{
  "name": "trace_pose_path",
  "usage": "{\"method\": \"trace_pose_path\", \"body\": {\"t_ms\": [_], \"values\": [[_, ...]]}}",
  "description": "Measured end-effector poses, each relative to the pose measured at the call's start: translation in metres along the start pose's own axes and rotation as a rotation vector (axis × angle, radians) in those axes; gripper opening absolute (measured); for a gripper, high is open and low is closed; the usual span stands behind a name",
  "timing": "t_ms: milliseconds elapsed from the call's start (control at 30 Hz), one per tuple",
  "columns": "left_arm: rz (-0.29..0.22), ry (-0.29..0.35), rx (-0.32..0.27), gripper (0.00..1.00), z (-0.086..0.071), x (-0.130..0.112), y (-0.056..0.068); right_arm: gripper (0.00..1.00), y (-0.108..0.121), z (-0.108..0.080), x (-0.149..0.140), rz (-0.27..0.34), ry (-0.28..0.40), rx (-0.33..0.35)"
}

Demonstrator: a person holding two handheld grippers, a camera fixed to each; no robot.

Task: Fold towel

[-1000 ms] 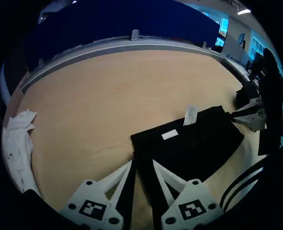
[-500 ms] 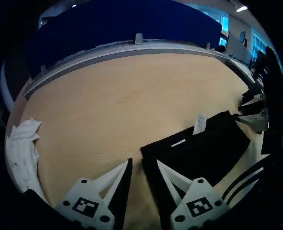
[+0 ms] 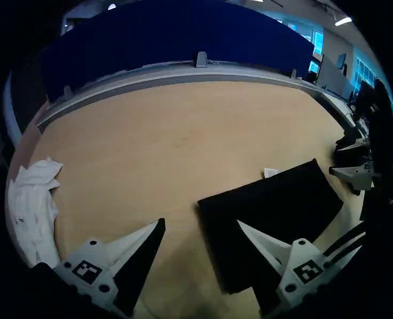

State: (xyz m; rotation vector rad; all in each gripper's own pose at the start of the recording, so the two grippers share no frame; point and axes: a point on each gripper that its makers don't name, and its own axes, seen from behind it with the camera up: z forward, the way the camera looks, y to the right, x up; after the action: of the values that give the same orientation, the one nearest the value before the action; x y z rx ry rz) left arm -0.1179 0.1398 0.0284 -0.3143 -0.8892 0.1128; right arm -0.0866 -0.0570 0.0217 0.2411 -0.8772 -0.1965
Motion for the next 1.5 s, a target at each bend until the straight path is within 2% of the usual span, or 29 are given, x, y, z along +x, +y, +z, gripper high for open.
{"method": "trace_pose_path", "body": {"t_ms": [533,800,1000,1200,1500], "values": [[-0.04,-0.001,0.005,0.9,-0.033,-0.031,0.004,0.96,-0.01,-0.032,-0.021,-0.007,0.004,0.026],[-0.04,-0.001,0.026,0.9,-0.052,-0.049,0.002,0.96,-0.013,-0.05,-0.037,0.001,0.005,0.03],[-0.054,0.005,0.038,0.9,-0.06,-0.054,0.0,0.96,-0.016,-0.053,-0.044,-0.001,0.003,0.054],[-0.067,0.012,0.058,0.9,-0.072,-0.06,-0.005,0.96,-0.026,-0.052,-0.046,-0.059,0.001,0.114],[-0.1,0.006,0.111,0.9,-0.104,-0.084,-0.022,0.96,-0.042,-0.051,-0.059,-0.168,-0.032,0.202]]}}
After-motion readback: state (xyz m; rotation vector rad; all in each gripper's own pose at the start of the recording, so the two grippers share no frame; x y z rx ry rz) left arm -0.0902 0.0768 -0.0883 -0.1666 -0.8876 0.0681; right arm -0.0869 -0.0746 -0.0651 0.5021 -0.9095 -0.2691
